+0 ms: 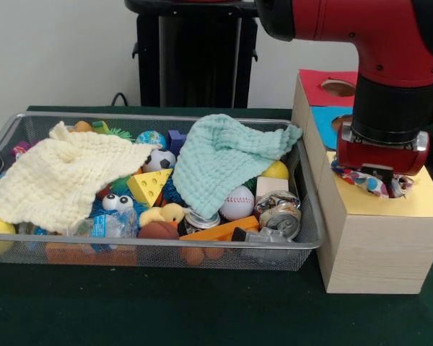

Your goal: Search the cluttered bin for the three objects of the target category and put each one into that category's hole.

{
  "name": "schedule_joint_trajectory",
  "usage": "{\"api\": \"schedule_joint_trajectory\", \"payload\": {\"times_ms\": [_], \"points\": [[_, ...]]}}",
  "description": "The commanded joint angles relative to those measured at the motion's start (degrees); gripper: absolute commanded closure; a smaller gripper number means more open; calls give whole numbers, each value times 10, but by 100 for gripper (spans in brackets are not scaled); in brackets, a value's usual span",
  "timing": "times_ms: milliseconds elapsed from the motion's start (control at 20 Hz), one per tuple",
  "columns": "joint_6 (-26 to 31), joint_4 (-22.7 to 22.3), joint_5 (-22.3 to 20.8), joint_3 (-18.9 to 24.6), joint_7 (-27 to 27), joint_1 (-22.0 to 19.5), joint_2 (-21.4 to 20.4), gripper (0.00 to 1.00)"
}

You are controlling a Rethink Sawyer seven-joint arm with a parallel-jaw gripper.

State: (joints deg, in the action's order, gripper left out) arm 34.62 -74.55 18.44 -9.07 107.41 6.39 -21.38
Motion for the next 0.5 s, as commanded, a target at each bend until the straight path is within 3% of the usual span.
{"api": "schedule_joint_trajectory", "payload": {"times_ms": [50,500], "points": [[-79,-12,-24,29,75,-28,78,100],[-98,-20,-22,40,73,-35,81,100]]}}
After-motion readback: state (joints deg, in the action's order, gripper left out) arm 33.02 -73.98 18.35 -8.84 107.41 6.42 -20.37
